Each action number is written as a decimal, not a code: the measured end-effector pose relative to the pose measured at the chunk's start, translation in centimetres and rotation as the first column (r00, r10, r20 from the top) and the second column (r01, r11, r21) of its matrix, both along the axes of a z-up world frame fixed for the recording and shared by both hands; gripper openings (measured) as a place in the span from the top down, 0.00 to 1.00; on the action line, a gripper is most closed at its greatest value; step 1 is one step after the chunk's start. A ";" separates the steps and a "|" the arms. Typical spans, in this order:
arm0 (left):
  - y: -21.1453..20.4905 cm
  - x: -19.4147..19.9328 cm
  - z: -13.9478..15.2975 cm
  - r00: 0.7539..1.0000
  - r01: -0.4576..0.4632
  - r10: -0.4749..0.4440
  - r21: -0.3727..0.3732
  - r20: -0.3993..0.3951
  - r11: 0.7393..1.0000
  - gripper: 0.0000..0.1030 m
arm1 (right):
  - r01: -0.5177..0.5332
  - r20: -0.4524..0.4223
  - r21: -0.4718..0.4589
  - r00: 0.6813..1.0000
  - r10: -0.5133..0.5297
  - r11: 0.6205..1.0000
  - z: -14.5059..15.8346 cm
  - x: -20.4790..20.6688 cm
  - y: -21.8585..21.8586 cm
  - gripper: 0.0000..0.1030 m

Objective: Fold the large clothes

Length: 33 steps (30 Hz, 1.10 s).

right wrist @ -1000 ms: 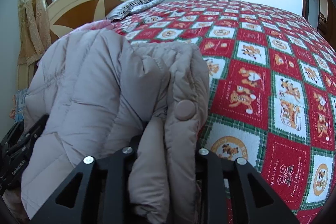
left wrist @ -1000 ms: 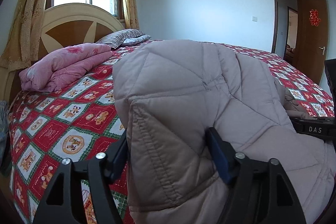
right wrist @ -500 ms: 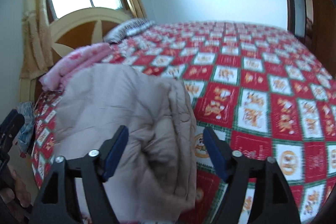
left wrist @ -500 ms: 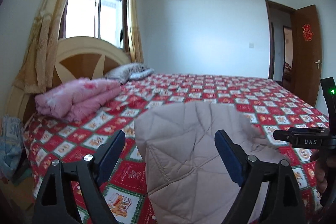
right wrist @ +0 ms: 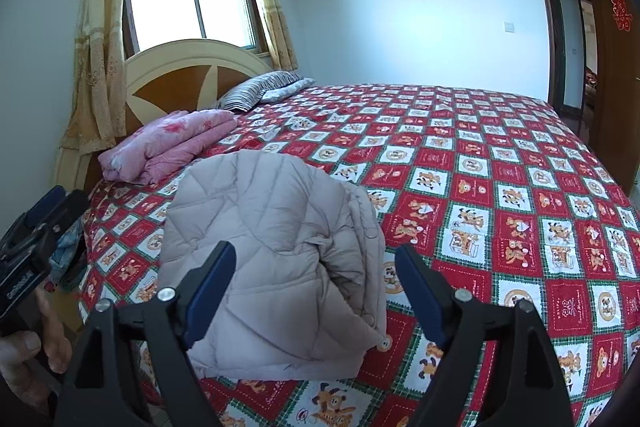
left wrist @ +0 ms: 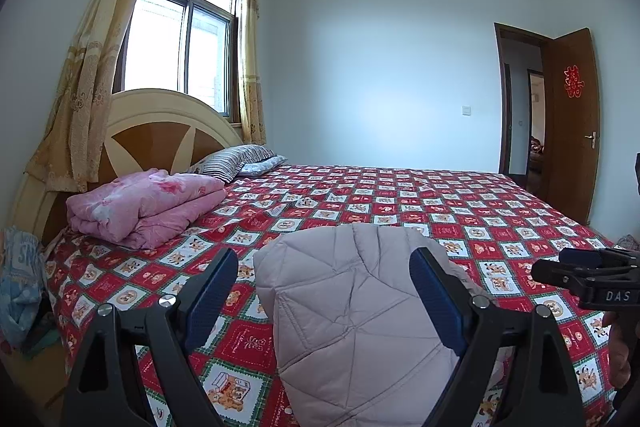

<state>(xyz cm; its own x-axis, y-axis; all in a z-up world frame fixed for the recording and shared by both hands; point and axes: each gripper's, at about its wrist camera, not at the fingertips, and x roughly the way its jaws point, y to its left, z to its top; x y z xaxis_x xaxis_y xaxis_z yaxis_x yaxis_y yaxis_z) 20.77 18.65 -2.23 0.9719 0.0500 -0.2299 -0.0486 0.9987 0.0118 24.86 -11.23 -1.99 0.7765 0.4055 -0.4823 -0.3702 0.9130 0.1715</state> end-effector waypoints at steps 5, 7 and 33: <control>0.1 0.1 0.0 1.000 -0.004 0.004 -0.004 0.001 1.000 0.15 | -0.009 0.001 -0.004 1.000 0.009 1.000 -0.1 -0.2 0.2 0.18; 0.1 0.0 -0.1 1.000 -0.004 0.004 -0.006 0.002 1.000 0.14 | -0.013 0.003 -0.004 1.000 0.013 1.000 -0.1 -0.4 0.2 0.18; 0.1 0.2 -0.4 1.000 -0.011 0.011 0.005 -0.006 1.000 0.14 | -0.020 0.007 -0.005 1.000 0.020 1.000 -0.3 -1.0 0.7 0.18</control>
